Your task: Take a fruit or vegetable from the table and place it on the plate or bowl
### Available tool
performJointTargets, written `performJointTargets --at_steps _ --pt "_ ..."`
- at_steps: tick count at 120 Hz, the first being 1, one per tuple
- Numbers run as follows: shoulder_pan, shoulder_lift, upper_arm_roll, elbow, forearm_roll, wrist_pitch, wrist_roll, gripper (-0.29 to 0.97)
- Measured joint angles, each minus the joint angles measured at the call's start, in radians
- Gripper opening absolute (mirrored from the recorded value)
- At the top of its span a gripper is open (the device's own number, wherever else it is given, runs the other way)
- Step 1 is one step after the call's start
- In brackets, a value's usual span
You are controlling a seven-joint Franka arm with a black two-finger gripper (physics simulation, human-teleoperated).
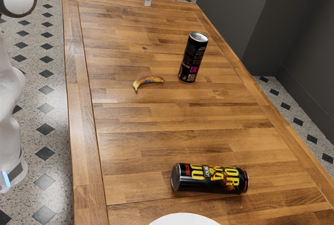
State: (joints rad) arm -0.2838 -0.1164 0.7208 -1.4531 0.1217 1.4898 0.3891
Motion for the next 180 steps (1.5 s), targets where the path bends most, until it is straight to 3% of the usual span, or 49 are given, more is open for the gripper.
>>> performJointTargets --at_steps 26,34,48,70,84,100,116,131,138,180 --pt "0.022 0.001 0.047 0.002 -0.075 0.001 0.007 0.66" --pt "0.014 -0.008 0.012 0.202 -0.074 -0.040 0.010 0.66" --pt "0.027 0.104 0.006 0.274 -0.073 -0.098 0.024 0.66" --pt "0.051 0.203 -0.012 0.218 -0.119 -0.135 0.045 0.65" --pt "-0.059 0.027 -0.016 -0.120 -0.128 -0.039 0.048 0.65" --pt "-0.044 -0.095 -0.082 -0.361 -0.106 0.067 0.036 0.65" --pt "-0.023 -0.101 -0.130 -0.451 -0.097 0.120 0.023 0.65" --pt "0.207 -0.168 -0.328 -0.575 -0.093 0.140 0.014 0.65" --pt "0.257 -0.185 -0.375 -0.616 -0.092 0.149 0.010 0.65" --pt "0.283 -0.134 -0.395 -0.724 -0.092 0.278 -0.008 0.65"
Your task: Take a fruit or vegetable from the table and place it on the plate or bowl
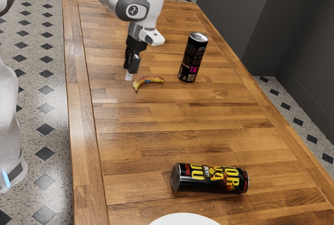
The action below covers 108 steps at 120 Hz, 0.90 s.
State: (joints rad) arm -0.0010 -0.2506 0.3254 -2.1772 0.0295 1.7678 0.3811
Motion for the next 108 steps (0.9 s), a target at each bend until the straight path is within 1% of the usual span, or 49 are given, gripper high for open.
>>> performJointTargets --at_steps 23,42,70,108 --pt "0.002 0.098 0.041 0.041 -0.005 0.089 -0.005 0.65" --pt "-0.004 0.170 0.046 0.114 -0.011 0.131 -0.007 0.65" --pt "0.003 0.212 0.057 0.112 -0.020 0.156 -0.011 0.65" --pt "0.013 0.229 0.058 0.114 -0.022 0.189 -0.015 0.65"
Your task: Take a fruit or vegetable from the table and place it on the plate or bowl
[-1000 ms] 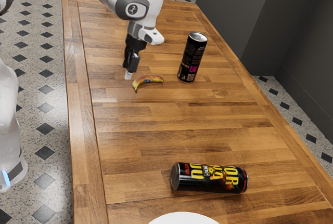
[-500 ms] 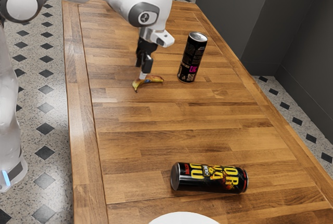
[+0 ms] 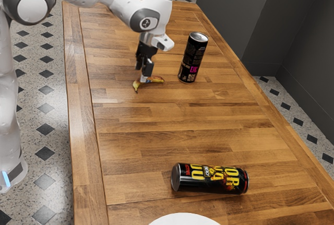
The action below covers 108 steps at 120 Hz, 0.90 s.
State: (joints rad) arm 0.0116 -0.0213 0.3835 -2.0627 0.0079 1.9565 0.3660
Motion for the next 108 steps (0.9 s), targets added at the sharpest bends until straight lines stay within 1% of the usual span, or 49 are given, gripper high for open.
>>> performJointTargets --at_steps 65,108 --pt "-0.018 0.067 0.001 0.021 -0.025 0.054 -0.003 0.65" --pt "-0.004 0.082 0.013 0.024 -0.035 0.076 -0.004 0.65"
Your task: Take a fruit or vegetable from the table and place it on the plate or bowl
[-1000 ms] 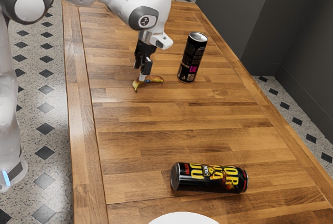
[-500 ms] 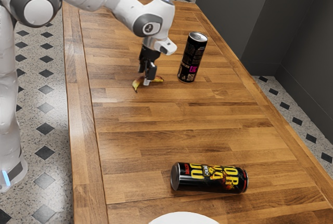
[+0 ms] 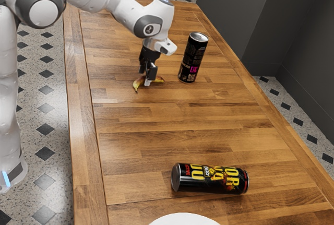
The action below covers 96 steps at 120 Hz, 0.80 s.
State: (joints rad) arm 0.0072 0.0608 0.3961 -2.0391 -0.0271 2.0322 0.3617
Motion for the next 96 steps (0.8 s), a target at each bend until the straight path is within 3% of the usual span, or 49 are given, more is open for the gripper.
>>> performJointTargets --at_steps 85,96 --pt "-0.007 0.022 0.001 -0.001 -0.009 0.025 -0.006 0.51" --pt "-0.005 0.023 0.001 -0.001 -0.008 0.028 -0.008 0.54"
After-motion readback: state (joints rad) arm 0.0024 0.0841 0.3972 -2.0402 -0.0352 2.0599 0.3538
